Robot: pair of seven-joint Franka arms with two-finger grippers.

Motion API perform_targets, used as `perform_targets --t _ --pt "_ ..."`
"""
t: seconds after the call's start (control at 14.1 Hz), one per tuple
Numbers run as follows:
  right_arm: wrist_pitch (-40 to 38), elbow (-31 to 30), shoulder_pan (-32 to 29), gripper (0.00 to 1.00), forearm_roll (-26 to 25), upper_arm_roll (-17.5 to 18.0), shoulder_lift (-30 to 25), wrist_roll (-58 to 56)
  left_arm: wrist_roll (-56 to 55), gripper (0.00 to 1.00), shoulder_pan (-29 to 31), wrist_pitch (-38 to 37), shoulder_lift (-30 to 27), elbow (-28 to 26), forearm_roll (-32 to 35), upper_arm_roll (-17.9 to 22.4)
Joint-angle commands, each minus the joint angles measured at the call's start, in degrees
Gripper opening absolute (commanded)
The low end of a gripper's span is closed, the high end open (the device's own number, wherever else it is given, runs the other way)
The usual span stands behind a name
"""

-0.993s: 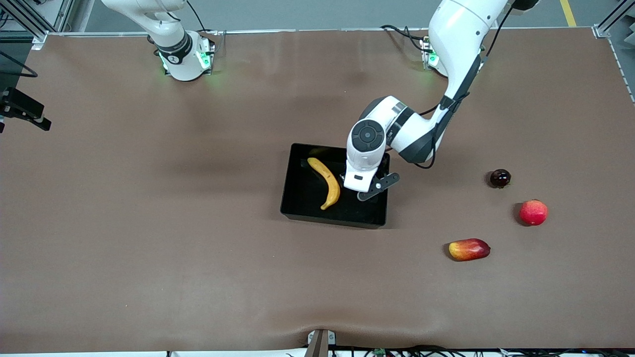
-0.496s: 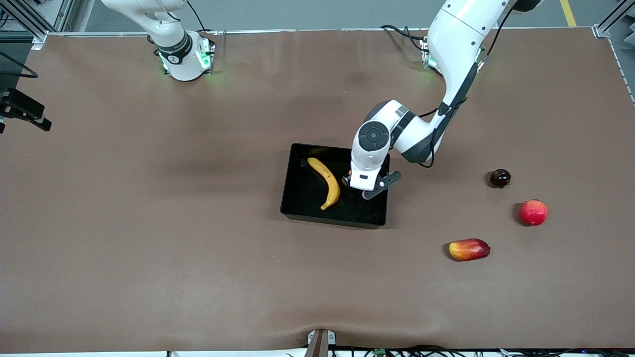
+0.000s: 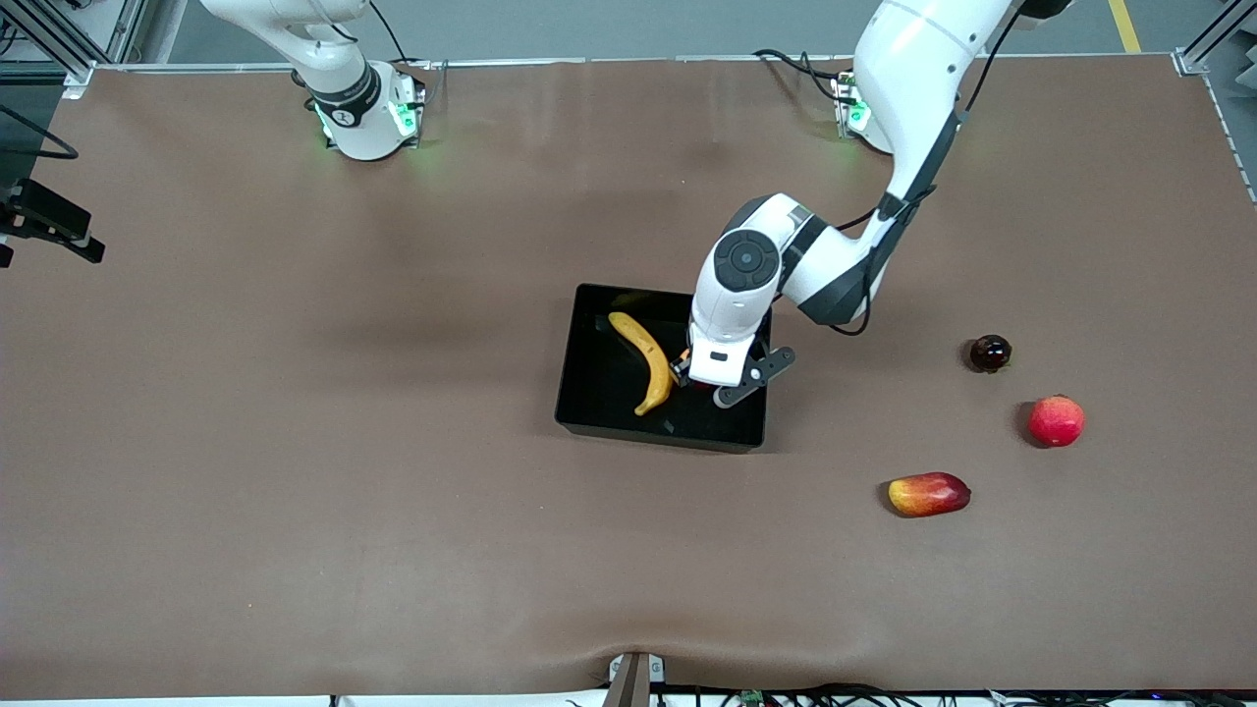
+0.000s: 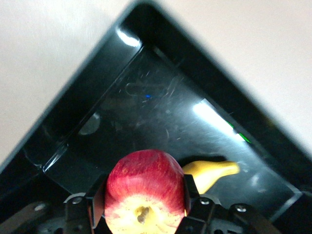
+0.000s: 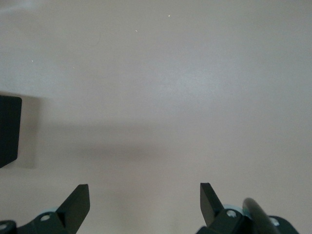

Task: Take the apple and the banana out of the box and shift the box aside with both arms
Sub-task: 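Carry the apple out of the tray and lower it beside the plum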

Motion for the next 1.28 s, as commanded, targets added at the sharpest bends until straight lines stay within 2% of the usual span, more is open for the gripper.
perform_targets --t 0.0,0.28,0.5,0.78,0.99,1.21 --pt "-0.1 1.0 -0.5 1.00 0.9 0.3 0.5 -0.2 4.1 0.00 2.9 -8.6 -2.6 6.1 1.1 -0.1" --pt "-0.1 1.0 -0.5 1.00 0.9 0.3 0.5 -0.2 17.7 0.00 10.5 -14.1 -5.3 9.8 0.6 -0.3" --pt "-0.1 1.0 -0.5 1.00 0.9 0.3 0.5 -0.1 31.3 0.00 17.2 -16.0 -5.8 9.2 0.4 -0.3" --pt "-0.1 1.0 -0.3 1.00 0.9 0.3 0.5 -0.1 40.8 0.00 24.5 -15.6 -2.8 5.2 1.1 -0.2" --pt "-0.1 1.0 -0.3 1.00 0.9 0.3 0.5 -0.1 43.8 0.00 27.4 -12.4 -0.8 1.2 2.2 -0.1" --pt "-0.1 1.0 -0.5 1.00 0.9 0.3 0.5 -0.1 45.0 0.00 27.6 -11.0 0.2 -1.7 2.9 -0.1"
